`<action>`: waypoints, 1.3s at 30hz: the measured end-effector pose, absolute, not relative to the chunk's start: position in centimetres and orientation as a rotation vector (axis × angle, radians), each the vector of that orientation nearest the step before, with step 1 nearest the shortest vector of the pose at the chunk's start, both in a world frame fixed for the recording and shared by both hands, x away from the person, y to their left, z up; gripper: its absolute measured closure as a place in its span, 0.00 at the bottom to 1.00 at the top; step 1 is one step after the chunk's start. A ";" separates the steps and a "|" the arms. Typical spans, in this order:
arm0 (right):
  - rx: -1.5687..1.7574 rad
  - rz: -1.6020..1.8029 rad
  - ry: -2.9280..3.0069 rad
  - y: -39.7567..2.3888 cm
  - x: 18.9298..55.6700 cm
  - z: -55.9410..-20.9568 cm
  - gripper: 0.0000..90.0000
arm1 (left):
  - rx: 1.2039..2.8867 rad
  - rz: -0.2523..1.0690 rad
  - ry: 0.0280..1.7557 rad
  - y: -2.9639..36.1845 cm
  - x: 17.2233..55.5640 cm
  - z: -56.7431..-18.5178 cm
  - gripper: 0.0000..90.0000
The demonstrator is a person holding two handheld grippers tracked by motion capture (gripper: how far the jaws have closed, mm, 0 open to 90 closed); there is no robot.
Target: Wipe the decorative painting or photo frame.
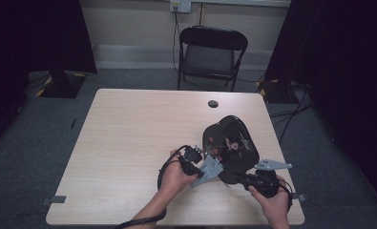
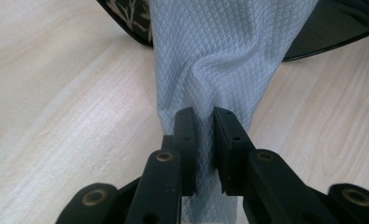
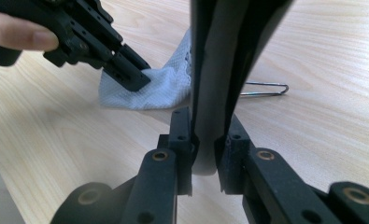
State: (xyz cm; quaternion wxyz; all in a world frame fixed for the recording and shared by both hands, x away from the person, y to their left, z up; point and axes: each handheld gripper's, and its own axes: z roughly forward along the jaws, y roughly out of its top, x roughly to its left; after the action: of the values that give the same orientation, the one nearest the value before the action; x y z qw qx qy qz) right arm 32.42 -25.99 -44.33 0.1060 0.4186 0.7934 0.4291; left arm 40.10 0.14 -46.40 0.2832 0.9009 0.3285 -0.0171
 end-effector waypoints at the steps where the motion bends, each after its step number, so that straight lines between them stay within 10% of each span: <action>1: 1.233 1.264 2.337 -26.0 32.4 -44.3 0.87 | 2.409 -0.044 0.879 0.2 40.1 -46.4 0.89; 39: 1.234 1.229 2.347 -26.3 32.1 -43.7 0.88 | 2.206 0.127 0.755 1.4 41.3 -28.9 0.89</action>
State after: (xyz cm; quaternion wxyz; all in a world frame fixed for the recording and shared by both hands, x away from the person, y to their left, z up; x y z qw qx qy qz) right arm 32.05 -26.35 -43.68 0.1094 0.4199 0.7982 0.4179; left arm 41.29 1.37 -28.90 0.3924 0.8690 0.2974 0.0500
